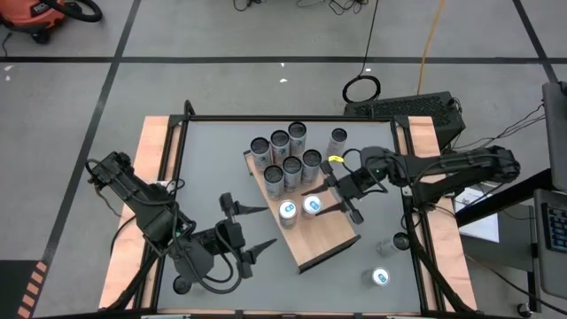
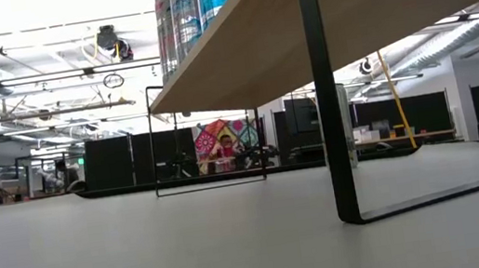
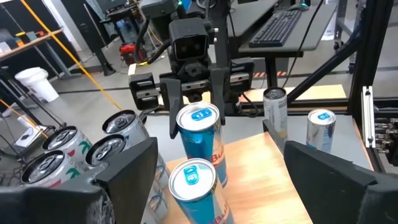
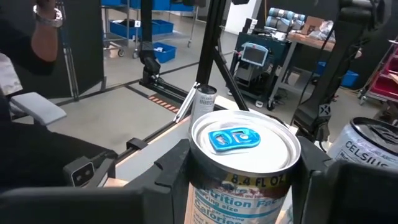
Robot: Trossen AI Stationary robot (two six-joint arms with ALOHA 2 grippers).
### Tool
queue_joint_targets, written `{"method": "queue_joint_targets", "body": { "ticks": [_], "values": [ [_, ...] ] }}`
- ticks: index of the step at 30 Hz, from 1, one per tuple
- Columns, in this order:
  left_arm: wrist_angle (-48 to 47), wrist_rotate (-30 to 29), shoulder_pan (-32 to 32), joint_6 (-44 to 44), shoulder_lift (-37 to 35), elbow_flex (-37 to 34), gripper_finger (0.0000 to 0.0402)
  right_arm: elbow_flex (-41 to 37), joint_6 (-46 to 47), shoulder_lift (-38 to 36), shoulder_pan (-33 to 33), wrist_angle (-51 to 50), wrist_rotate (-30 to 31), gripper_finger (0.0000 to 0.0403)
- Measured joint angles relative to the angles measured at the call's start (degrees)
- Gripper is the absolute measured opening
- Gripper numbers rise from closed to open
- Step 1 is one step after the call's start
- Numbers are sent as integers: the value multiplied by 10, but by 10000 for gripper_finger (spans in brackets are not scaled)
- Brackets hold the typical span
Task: Place canned beverage on shelf
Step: Put the left blue soda can on the shelf aligned with the other blue soda can
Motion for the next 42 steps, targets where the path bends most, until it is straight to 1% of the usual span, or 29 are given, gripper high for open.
{"method": "queue_joint_targets", "body": {
  "ticks": [8, 21, 25, 30, 32, 37, 42],
  "values": [
    [-4, 0, 0, -5, 0, 0, 342, 0, 1, 14, -18, 7, -21, 130],
    [-5, 0, 0, -12, 0, 0, 342, 0, 1, 37, -19, 18, -20, 130],
    [-8, 0, 0, -19, 0, 0, 342, 0, 21, 37, -19, 22, -19, 130],
    [-12, 2, 0, -20, 0, 0, 342, 0, 29, 37, -5, 28, 16, 130],
    [-16, 2, 0, -20, 0, 0, 342, 0, 29, 37, 4, 28, 17, 130],
    [-20, 3, 0, -20, 1, 0, 342, 0, 18, 37, 28, 25, 63, 130],
    [-24, 6, 0, -20, 1, 0, 342, 0, 15, 37, 31, 18, 74, 130]
  ]
}}
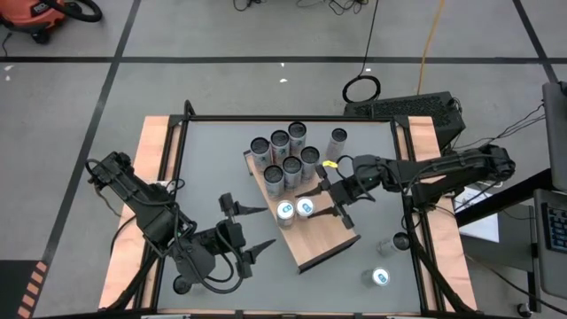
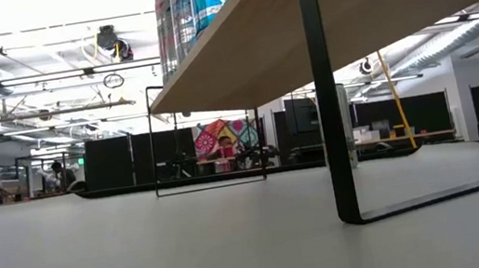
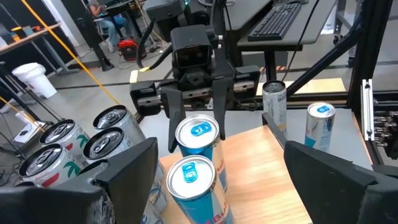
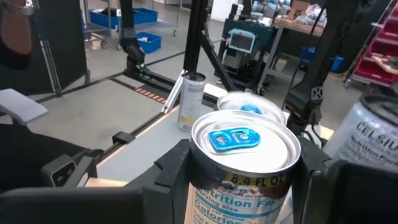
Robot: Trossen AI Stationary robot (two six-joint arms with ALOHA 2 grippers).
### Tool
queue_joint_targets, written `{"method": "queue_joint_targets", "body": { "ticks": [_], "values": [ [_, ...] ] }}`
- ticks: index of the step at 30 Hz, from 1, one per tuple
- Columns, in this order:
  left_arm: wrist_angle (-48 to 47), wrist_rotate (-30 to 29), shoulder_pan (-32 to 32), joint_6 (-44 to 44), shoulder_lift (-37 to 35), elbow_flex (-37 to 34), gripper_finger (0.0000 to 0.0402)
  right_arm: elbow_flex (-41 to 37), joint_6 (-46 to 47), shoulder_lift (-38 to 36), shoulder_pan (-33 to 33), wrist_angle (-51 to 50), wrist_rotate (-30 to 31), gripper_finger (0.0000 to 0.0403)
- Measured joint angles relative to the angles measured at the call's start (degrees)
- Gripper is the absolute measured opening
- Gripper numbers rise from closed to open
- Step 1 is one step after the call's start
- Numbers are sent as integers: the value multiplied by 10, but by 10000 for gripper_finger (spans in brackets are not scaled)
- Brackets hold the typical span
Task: Place canned beverage on shelf
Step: Put the left blue soda can on the shelf aligned with the other blue soda can
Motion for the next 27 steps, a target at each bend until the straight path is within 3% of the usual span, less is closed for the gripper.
{"method": "queue_joint_targets", "body": {
  "ticks": [14, 27],
  "values": [
    [-3, 3, 0, 0, 0, 0, 342, -18, 11, 0, -6, 10, 0, 134],
    [-3, 4, 0, -12, 0, 0, 342, -18, 38, 0, -6, 13, 17, 218]
  ]
}}
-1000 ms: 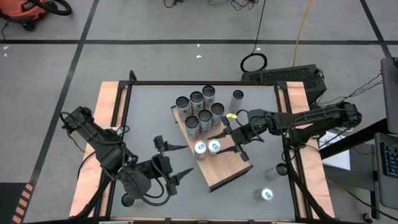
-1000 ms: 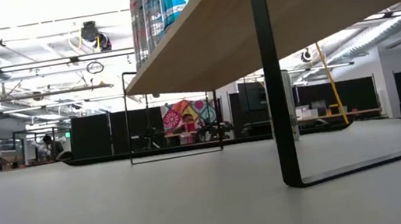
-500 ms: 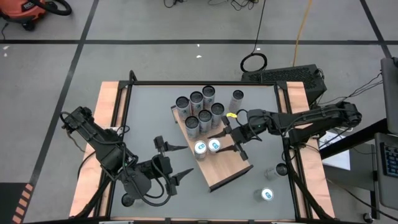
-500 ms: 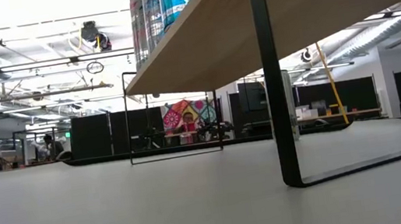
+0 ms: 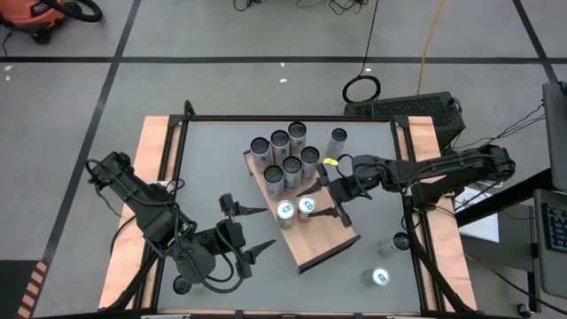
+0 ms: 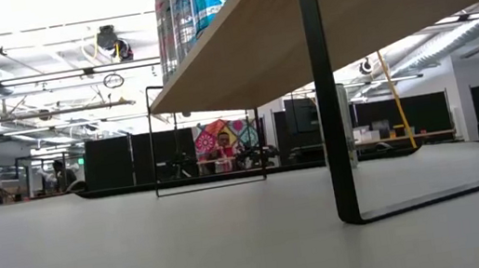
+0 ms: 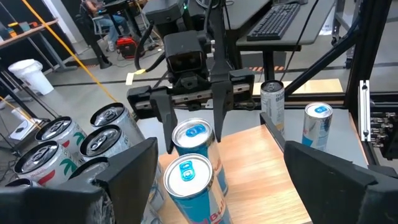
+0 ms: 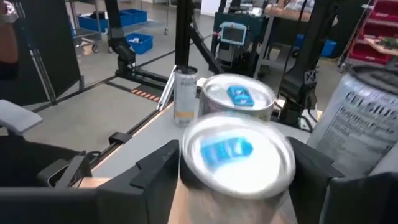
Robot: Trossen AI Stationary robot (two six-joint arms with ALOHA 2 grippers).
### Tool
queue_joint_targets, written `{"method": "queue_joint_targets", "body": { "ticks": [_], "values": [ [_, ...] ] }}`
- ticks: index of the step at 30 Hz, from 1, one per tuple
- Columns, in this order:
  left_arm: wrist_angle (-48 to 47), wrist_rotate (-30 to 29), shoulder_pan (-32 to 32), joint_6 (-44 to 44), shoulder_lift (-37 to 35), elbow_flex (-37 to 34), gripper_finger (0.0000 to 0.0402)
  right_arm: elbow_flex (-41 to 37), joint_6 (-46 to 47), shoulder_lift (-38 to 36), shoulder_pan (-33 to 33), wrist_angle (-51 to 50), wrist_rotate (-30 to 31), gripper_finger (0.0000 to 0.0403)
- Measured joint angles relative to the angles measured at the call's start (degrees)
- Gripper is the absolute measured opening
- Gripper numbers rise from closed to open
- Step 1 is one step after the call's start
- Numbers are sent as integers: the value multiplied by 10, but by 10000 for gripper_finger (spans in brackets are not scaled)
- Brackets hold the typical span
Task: Place canned beverage on shelf
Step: Put the left blue soda can on the shelf aligned with the other blue soda can
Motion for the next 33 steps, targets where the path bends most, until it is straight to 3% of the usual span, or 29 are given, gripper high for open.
{"method": "queue_joint_targets", "body": {
  "ticks": [13, 20, 25, 33],
  "values": [
    [-5, 0, 0, -3, 0, 0, 342, 0, 16, -76, 12, -4, 30, 238],
    [-3, 5, 1, -14, 4, 0, 342, 0, 25, -141, 42, -163, 126, 237],
    [-6, 6, 6, -14, 20, 0, 342, 0, 51, -137, 67, -237, 177, 212],
    [-2, 0, 7, -19, 24, 0, 342, 0, 83, -87, 88, -259, 190, 149]
  ]
}}
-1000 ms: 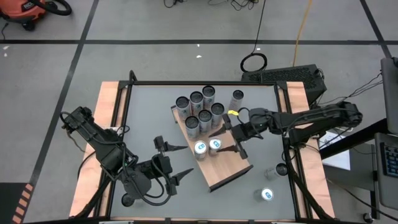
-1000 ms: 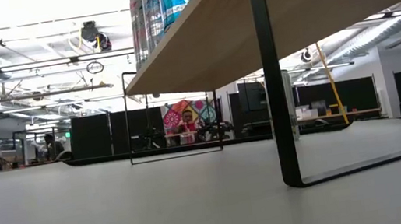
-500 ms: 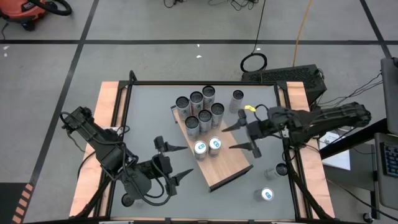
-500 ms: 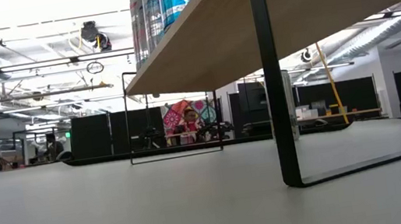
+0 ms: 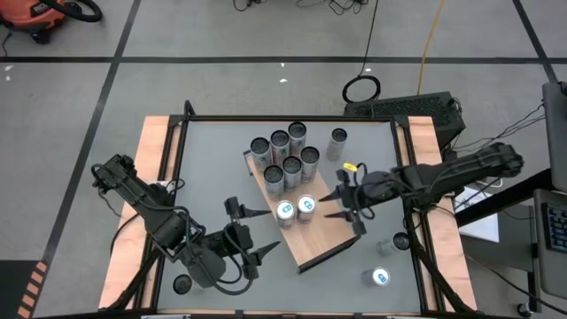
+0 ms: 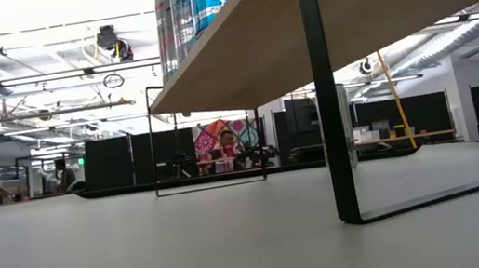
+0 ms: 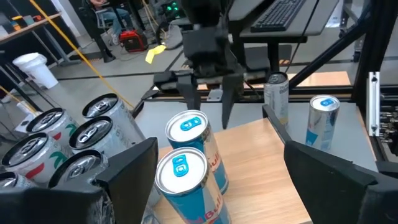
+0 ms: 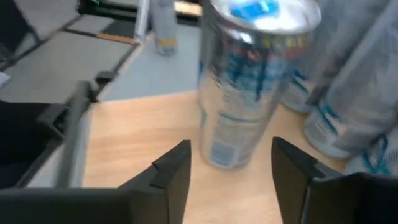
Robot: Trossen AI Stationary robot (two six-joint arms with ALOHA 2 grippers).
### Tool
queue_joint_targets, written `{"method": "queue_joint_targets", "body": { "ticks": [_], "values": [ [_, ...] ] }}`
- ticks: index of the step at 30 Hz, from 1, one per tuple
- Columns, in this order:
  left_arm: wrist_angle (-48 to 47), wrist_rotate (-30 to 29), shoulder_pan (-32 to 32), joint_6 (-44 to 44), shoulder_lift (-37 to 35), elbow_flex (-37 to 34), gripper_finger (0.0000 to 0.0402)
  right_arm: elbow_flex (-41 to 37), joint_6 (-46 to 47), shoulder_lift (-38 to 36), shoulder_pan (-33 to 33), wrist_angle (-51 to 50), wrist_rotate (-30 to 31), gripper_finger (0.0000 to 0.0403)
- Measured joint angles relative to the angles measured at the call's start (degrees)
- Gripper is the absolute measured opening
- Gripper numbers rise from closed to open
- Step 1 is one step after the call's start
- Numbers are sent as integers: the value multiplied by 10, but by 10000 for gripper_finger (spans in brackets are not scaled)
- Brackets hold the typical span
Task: Place canned beverage on shelf
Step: Put the left blue soda can on the shelf aligned with the other blue soda can
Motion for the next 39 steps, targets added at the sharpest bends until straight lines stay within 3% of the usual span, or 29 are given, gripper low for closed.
{"method": "queue_joint_targets", "body": {
  "ticks": [4, 14, 39],
  "values": [
    [0, -3, 0, 0, 0, 0, 342, 0, 18, 15, 4, -8, 33, 125],
    [5, -5, 0, -2, 0, 0, 342, 0, 36, 23, 5, -15, 33, 93],
    [19, -6, 11, -4, 7, 0, 342, 0, 33, 78, 16, 42, 33, 88]
  ]
}}
